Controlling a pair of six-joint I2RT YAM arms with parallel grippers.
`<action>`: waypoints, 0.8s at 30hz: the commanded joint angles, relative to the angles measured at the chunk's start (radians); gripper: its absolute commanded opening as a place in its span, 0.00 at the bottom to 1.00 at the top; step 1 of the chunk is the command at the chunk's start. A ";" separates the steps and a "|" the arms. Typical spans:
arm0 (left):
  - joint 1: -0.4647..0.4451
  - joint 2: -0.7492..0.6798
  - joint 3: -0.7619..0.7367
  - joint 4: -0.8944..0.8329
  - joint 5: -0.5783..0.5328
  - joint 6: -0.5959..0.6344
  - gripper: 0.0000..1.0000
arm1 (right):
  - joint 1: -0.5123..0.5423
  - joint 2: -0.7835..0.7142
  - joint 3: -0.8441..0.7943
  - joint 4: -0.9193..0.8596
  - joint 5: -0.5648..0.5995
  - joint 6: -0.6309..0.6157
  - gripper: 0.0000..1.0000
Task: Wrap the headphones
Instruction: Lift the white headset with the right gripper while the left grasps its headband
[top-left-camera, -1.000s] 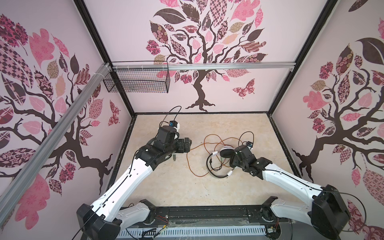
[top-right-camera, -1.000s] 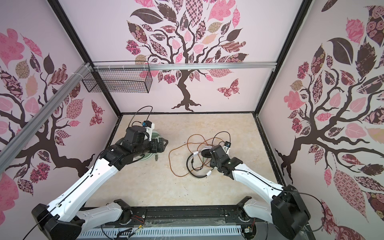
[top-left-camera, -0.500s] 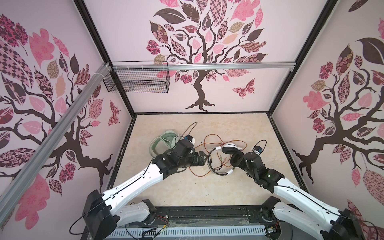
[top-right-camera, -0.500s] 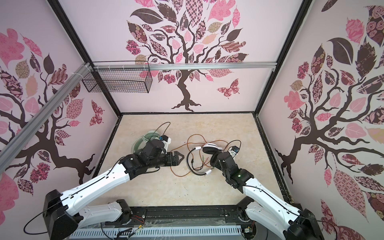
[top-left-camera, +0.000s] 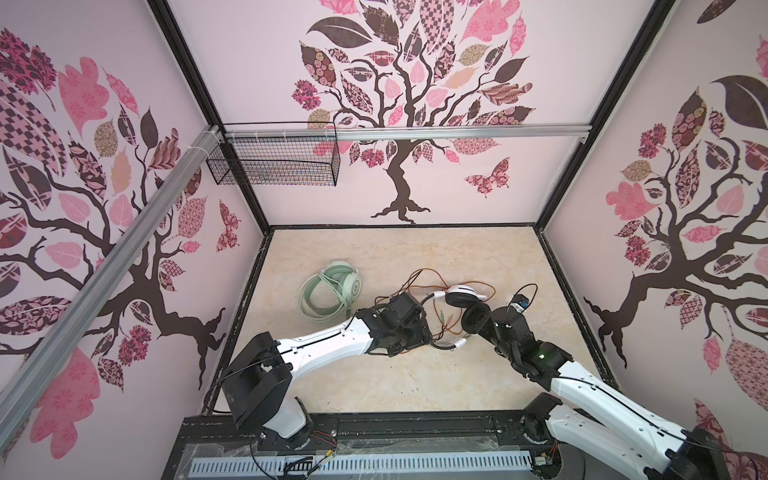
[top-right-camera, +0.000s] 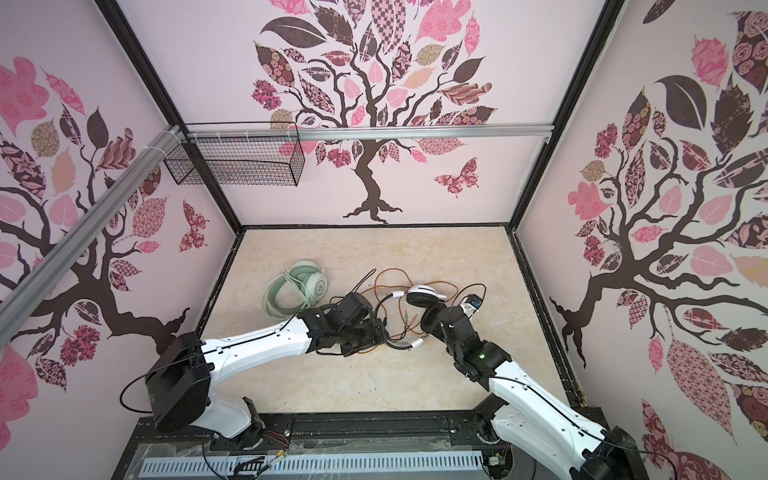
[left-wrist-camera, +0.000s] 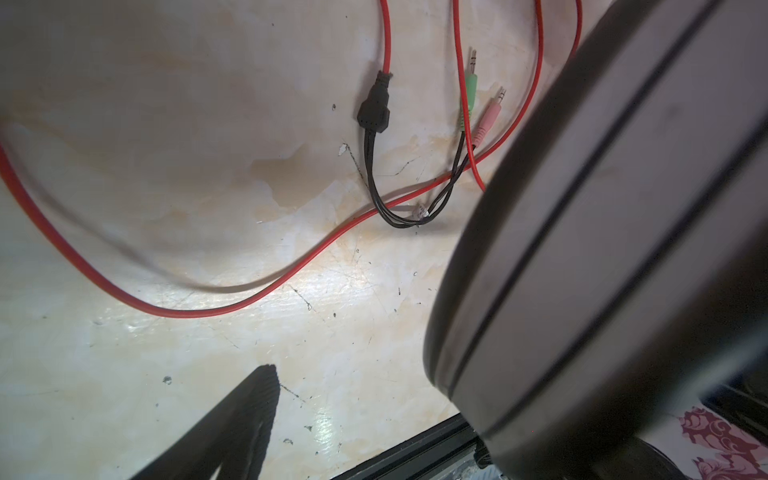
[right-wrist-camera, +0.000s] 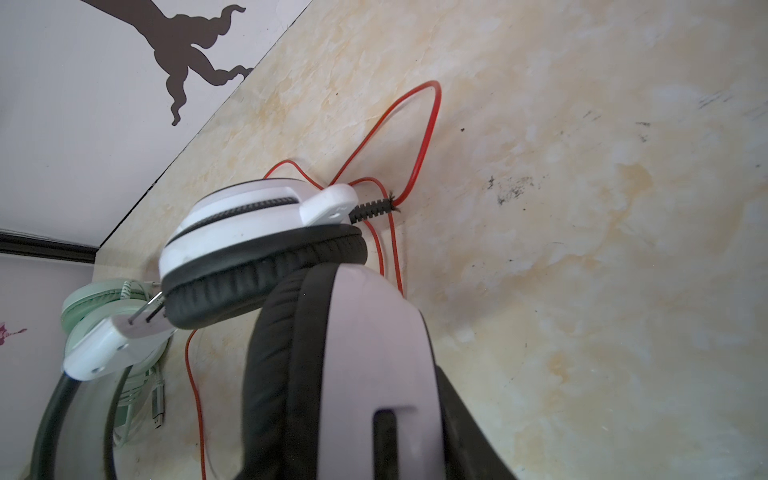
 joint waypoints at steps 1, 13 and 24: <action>-0.011 0.028 0.057 -0.032 -0.013 -0.048 0.87 | -0.002 -0.037 0.014 0.049 0.035 0.012 0.41; -0.022 0.074 0.081 0.016 -0.011 -0.022 0.24 | -0.001 -0.073 0.001 0.044 0.027 0.011 0.41; 0.108 0.033 0.076 -0.076 0.069 0.207 0.00 | -0.001 -0.190 0.089 -0.062 -0.209 -0.474 0.98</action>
